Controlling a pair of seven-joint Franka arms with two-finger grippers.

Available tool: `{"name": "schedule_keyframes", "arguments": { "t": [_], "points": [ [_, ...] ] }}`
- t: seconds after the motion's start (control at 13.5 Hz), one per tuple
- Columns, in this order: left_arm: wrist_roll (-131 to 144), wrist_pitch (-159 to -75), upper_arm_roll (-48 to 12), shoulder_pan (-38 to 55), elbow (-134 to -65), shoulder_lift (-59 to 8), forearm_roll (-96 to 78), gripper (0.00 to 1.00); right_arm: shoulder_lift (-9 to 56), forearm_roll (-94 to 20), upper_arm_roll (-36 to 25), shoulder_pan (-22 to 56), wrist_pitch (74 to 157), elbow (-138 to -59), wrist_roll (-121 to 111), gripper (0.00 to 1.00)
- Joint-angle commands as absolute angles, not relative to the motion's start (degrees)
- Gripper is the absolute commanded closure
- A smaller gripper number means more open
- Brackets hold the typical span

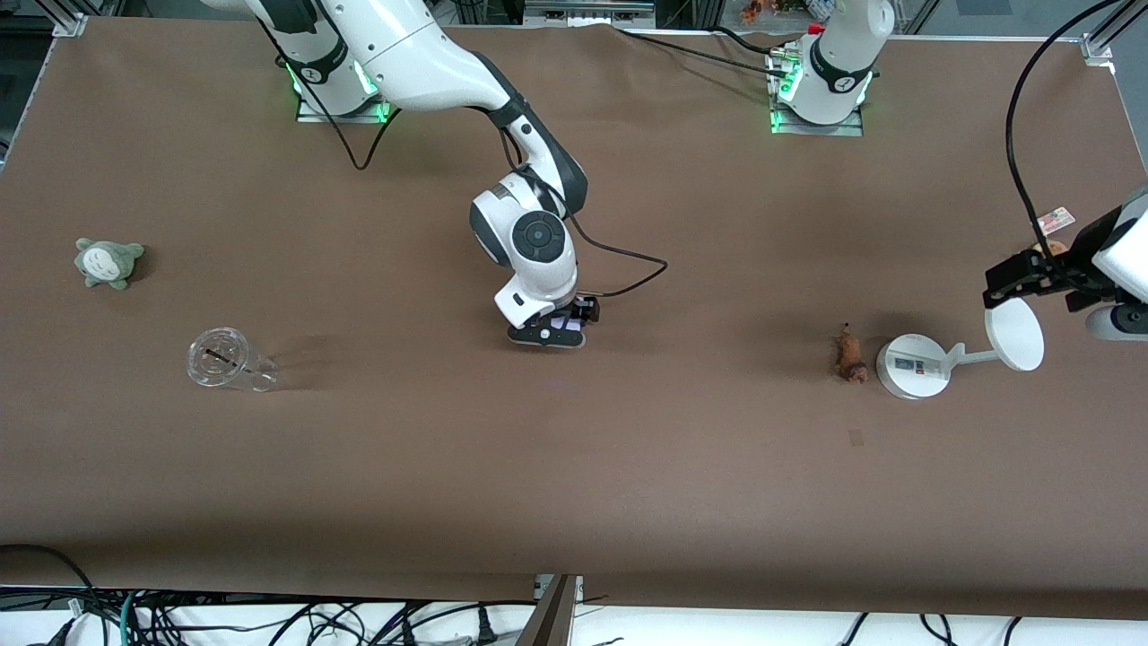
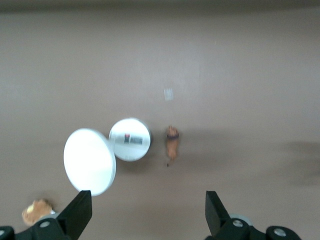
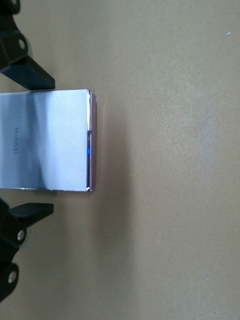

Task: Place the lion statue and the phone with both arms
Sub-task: 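Carry the silver phone with the right gripper toward the glass cup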

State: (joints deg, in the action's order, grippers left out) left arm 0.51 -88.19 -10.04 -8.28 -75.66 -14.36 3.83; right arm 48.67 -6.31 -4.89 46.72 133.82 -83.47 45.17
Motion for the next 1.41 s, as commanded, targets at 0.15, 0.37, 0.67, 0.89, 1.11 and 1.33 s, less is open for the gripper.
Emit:
{"name": "schedule_keyframes", "arguments": {
  "t": [0.15, 0.37, 0.67, 0.89, 1.11, 1.33],
  "points": [
    [1.5, -92.4, -6.6, -5.0, -89.1, -2.9, 3.1, 0.0, 49.7, -5.8, -4.9, 47.1, 135.4, -82.6, 45.4, 0.0],
    [1.0, -95.9, 0.3, 1.8, -94.9, 1.1, 3.3, 0.0, 50.2, -5.9, -4.9, 47.1, 135.9, -82.6, 45.5, 0.0],
    [1.5, -94.3, -0.1, 1.1, -93.9, 0.1, 3.3, 0.0, 50.1, -5.7, -5.0, 46.9, 136.5, -82.6, 44.8, 0.35],
    [1.7, -93.8, -0.2, 1.3, -93.7, 0.0, 3.2, 0.0, 47.2, -5.7, -8.0, 45.2, 135.6, -82.5, 39.7, 0.35],
    [1.7, -93.6, -0.3, 1.4, -93.6, 0.0, 3.2, 0.0, 44.0, -5.6, -9.3, 38.0, 129.9, -82.6, 28.3, 0.35],
    [1.7, -93.5, -0.3, 1.4, -93.6, 0.0, 3.2, 0.0, 43.8, -5.8, -11.2, 31.0, 127.7, -83.2, 17.8, 0.35]
  ]
}}
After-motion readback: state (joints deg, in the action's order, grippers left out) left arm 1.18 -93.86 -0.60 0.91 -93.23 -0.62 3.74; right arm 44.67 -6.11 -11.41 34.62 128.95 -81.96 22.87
